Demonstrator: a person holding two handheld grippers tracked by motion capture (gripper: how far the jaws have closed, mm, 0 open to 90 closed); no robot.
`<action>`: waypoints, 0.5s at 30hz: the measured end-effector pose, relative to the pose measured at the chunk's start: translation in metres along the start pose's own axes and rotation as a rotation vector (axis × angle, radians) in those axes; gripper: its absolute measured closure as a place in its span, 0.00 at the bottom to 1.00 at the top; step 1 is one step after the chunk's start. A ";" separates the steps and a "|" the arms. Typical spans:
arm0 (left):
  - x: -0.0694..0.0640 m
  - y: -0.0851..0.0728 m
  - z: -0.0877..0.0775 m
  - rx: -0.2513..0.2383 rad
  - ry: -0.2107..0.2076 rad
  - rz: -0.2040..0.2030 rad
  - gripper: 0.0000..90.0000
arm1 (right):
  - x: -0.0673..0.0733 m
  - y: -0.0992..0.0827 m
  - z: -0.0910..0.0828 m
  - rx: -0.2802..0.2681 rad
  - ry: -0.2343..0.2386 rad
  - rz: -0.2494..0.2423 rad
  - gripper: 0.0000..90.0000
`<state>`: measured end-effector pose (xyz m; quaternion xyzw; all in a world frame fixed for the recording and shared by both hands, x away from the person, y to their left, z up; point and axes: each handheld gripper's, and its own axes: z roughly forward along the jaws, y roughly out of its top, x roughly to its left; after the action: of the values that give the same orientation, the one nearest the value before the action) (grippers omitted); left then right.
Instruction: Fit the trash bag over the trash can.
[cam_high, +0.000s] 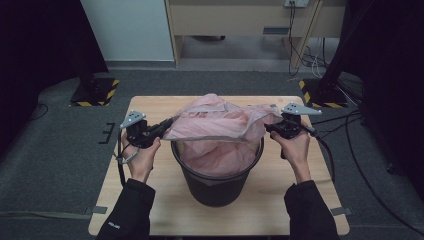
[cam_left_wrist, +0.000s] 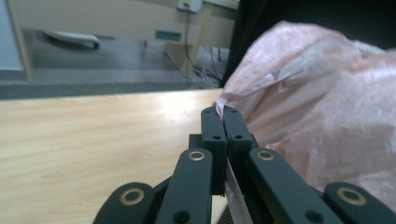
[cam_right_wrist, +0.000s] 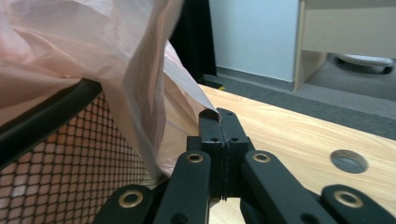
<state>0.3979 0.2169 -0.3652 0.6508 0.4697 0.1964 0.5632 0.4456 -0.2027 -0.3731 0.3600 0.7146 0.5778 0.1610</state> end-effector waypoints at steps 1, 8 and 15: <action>0.001 -0.001 0.003 -0.012 -0.002 -0.011 1.00 | 0.000 0.000 0.003 -0.006 -0.013 -0.003 1.00; -0.001 -0.007 0.016 0.044 -0.029 -0.035 1.00 | 0.001 -0.005 0.015 0.009 -0.036 0.036 1.00; -0.009 -0.002 0.021 0.108 0.015 -0.026 1.00 | 0.007 -0.008 0.022 0.031 -0.067 0.081 1.00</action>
<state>0.4092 0.1980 -0.3703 0.6725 0.4922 0.1684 0.5264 0.4527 -0.1826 -0.3853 0.4101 0.7026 0.5602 0.1558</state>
